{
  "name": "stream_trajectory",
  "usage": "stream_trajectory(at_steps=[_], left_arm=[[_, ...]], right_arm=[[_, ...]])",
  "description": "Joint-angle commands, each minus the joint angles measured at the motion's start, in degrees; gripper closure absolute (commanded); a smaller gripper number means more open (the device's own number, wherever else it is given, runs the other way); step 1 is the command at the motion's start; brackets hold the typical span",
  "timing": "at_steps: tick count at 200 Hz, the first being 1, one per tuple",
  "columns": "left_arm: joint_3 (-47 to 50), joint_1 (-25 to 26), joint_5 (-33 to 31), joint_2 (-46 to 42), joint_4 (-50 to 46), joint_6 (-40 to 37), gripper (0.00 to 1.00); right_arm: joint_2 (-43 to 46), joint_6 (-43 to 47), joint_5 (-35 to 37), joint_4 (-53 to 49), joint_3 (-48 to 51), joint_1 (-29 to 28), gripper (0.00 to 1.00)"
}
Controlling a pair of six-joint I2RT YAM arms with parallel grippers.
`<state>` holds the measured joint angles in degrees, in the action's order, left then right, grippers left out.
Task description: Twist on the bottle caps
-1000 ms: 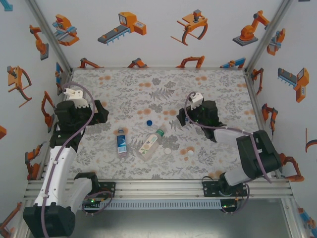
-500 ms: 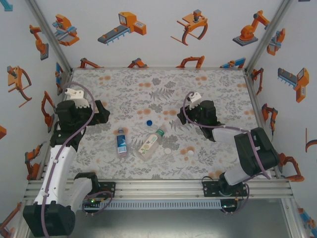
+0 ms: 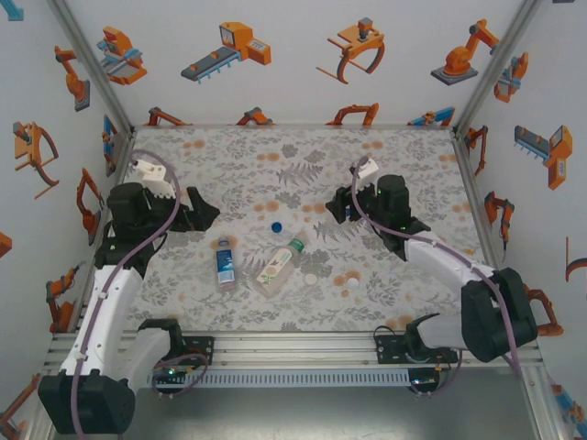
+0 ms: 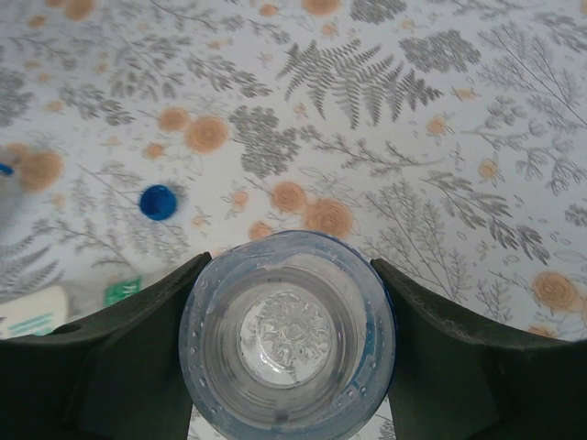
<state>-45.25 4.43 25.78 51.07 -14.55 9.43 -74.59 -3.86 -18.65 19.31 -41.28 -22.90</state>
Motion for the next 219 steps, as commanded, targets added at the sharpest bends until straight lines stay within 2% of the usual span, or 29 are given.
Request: stream_trajectory(at_steps=[1,34,61,112,135,148,176,200,219], left_arm=[[-4.5,3.3,6.3,0.6,1.7,-0.5,0.03],[-7.5,8.2,13.8,2.9,5.4,-0.2,0.03],[-7.4,13.3,20.6,3.3,12.1,-2.2,0.03],[-9.2,23.6,26.6,3.9,15.8,-10.3,0.03],[-10.4,27.2,28.0,5.3,16.1,-11.8,0.00],[-11.2,28.7,28.5,6.4,16.4,-11.8,0.03],[-13.3,31.4,30.7,9.2,15.7,-11.2,0.05],[-14.7,33.4,33.6,10.7,14.9,-11.1,0.07],[-15.1,34.4,35.6,11.5,14.5,-10.8,0.11]], right_arm=[[4.0,-2.5,-5.6,-7.9,-4.8,-2.2,0.64],[7.0,-2.9,-13.4,-14.0,-10.5,-4.6,0.65],[8.4,-4.6,-20.7,-16.5,-14.9,-5.8,0.71],[8.6,-8.4,-29.5,-19.3,-22.5,-9.1,0.84],[8.4,-8.8,-33.0,-19.2,-24.9,-11.3,0.85],[8.4,-8.7,-35.1,-18.5,-25.7,-12.8,0.86],[8.3,-8.4,-38.1,-16.2,-26.5,-15.7,0.88],[8.4,-7.4,-37.7,-16.1,-27.4,-17.6,0.92],[8.7,-6.1,-38.5,-15.9,-27.8,-18.4,0.93]])
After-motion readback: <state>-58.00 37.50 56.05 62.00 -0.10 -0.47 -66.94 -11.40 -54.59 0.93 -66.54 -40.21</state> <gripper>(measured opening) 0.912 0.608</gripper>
